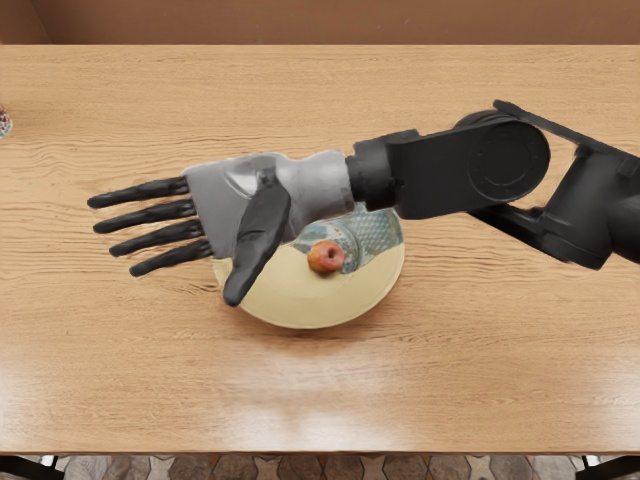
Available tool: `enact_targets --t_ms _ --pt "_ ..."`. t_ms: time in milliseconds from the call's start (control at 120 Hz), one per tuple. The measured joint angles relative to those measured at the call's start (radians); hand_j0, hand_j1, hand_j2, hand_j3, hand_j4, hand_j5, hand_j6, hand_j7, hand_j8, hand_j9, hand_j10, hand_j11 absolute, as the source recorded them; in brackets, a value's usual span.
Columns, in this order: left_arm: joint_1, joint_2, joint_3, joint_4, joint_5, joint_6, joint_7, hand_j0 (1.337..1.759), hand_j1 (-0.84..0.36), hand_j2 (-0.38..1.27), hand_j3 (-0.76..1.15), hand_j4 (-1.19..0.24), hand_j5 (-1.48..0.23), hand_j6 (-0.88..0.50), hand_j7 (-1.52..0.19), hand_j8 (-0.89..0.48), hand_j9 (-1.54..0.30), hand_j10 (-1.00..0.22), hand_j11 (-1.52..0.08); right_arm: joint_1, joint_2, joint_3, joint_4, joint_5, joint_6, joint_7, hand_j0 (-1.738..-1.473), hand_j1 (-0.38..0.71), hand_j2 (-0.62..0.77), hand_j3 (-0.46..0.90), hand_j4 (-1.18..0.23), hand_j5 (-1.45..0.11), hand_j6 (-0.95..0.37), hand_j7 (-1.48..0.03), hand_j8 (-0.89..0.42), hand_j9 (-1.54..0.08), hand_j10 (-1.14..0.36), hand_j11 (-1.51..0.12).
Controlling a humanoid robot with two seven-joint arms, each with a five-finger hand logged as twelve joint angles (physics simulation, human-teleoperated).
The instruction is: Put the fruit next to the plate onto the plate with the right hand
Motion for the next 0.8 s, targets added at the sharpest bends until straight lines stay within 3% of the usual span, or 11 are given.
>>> enact_targets --t_ms 142,358,617,800 --pt "0.000 0.000 0.000 0.000 0.000 0.000 0.000 1.658 0.33 0.00 0.00 -0.01 -0.02 -0.01 -0.02 -0.01 -0.02 -0.01 -0.02 -0.075 -0.164 0.004 -0.011 0.112 0.083 0.000 -1.658 -0.34 0.00 0.00 -0.01 -0.01 -0.01 -0.01 0.00 -0.01 0.00 -0.01" --pt "0.000 0.000 0.000 0.000 0.000 0.000 0.000 1.658 0.33 0.00 0.00 -0.01 -0.02 -0.01 -0.02 -0.01 -0.02 -0.01 -0.02 -0.237 -0.414 -0.002 -0.027 0.152 0.108 0.000 -1.658 -0.35 0.00 0.00 0.00 0.00 0.00 0.00 0.00 0.00 0.00 0.00" --pt "0.000 0.000 0.000 0.000 0.000 0.000 0.000 1.658 0.33 0.00 0.00 -0.01 -0.02 -0.01 -0.02 -0.01 -0.02 -0.01 -0.02 -0.262 -0.618 0.012 -0.060 0.158 0.112 0.000 -1.658 -0.35 0.00 0.00 0.00 0.00 0.00 0.00 0.00 0.00 0.00 0.00" --pt "-0.004 0.000 0.001 0.000 0.000 0.000 0.000 1.658 0.33 0.00 0.00 -0.01 -0.02 -0.01 -0.02 -0.01 -0.02 -0.01 -0.02 -0.264 -0.691 0.011 -0.077 0.157 0.112 0.000 -1.658 -0.35 0.00 0.00 0.00 0.00 0.01 0.00 0.00 0.00 0.00 0.00"
